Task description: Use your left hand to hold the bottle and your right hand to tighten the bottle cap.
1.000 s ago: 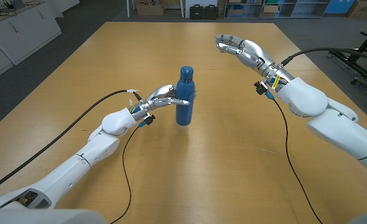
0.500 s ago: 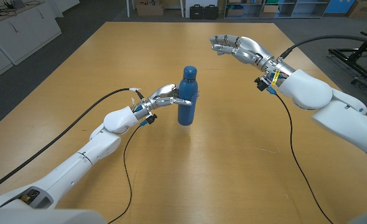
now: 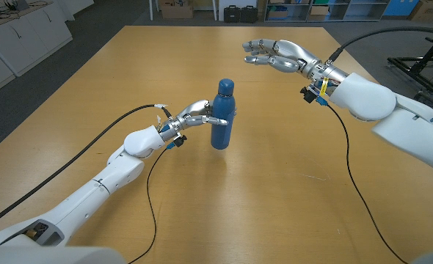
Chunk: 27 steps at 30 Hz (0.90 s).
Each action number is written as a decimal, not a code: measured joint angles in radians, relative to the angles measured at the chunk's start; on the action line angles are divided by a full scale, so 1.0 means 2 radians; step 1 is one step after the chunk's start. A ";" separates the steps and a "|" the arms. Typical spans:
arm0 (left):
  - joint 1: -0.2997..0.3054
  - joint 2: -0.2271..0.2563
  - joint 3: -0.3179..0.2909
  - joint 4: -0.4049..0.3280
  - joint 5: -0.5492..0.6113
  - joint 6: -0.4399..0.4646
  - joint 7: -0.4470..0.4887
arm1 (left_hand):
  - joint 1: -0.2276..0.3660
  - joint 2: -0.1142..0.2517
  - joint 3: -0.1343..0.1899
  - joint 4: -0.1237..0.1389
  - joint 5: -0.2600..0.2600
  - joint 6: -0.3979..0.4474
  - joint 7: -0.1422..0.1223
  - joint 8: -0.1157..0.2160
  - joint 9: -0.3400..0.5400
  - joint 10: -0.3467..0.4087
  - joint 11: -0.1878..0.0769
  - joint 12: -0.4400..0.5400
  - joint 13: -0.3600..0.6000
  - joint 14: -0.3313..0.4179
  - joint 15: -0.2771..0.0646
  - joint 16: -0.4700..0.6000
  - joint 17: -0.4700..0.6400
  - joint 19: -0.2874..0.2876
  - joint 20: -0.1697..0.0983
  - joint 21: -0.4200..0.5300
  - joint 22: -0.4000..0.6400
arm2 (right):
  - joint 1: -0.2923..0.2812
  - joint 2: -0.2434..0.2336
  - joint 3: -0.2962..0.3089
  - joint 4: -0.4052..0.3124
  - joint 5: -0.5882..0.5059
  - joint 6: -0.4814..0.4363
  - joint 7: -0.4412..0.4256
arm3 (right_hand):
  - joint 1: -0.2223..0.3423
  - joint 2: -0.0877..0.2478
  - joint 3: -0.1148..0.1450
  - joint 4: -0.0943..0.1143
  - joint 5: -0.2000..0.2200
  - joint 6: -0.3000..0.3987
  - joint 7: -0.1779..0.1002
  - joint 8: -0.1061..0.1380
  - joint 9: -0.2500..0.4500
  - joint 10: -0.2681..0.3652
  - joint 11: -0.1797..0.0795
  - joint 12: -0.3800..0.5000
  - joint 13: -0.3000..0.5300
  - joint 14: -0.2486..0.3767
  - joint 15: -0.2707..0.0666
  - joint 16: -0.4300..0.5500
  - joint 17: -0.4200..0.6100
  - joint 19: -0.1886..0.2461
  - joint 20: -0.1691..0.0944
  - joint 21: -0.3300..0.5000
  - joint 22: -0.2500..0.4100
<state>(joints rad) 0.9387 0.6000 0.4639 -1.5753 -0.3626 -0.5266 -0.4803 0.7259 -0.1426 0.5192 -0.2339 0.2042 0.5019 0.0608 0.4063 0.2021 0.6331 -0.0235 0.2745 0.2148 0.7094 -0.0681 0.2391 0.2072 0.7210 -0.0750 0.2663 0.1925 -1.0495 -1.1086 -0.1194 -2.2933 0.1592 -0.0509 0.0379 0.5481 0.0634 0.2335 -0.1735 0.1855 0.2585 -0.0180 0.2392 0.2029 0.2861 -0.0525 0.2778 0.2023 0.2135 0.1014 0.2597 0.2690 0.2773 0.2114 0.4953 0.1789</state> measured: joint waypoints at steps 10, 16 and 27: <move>0.004 0.002 0.000 -0.006 0.003 0.002 0.000 | 0.000 0.000 0.000 0.000 0.000 0.001 0.001 -0.001 0.000 0.002 0.002 -0.001 0.001 0.000 0.000 0.000 0.000 0.000 0.000 0.000 0.001 | 0.012 -0.018 0.001 -0.015 -0.005 -0.018 0.021 | 0.007 -0.003 0.000 0.000 0.000 0.000 0.000 0.000 0.002 0.008 -0.008 0.004 0.003 0.008 -0.008 0.000 0.000 0.000 0.000 -0.004 0.000; 0.006 0.004 0.000 -0.010 0.005 0.005 0.002 | 0.000 0.000 0.000 0.000 0.001 0.001 0.001 0.000 0.003 0.003 0.003 -0.001 0.001 0.000 0.000 0.000 0.000 0.000 0.000 0.000 0.001 | 0.020 -0.030 0.004 -0.023 -0.002 -0.026 0.037 | 0.010 -0.006 0.000 0.000 0.000 -0.002 0.003 0.000 0.002 0.008 -0.008 0.004 0.003 0.010 -0.010 0.000 0.000 0.000 0.000 -0.006 0.000; 0.009 0.007 -0.001 -0.015 0.007 0.006 0.006 | 0.000 0.000 0.000 0.000 0.002 0.004 0.004 0.000 0.003 0.003 0.003 -0.002 0.001 0.002 -0.002 0.000 0.000 0.000 0.000 0.000 0.000 | 0.032 -0.056 0.013 -0.049 -0.008 -0.058 0.058 | 0.014 -0.010 0.000 0.004 0.004 0.009 0.027 0.000 0.002 0.021 0.003 0.007 0.003 0.019 -0.019 0.000 0.002 0.000 0.000 -0.011 0.000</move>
<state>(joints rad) 0.9558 0.6132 0.4625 -1.6060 -0.3479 -0.5144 -0.4686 0.7259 -0.1426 0.5192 -0.2339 0.2072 0.5099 0.0688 0.4072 0.2072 0.6385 -0.0183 0.2709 0.2163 0.7129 -0.0716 0.2390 0.2069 0.7210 -0.0750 0.2663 0.1935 -0.9852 -1.2203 -0.0932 -2.3922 0.1429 -0.1668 0.1531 0.5759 0.0435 0.2333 -0.1650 0.1931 0.2769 0.0363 0.2383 0.2071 0.3280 -0.0462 0.2924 0.2073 0.2509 0.0642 0.2596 0.2720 0.2775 0.2111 0.4732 0.1789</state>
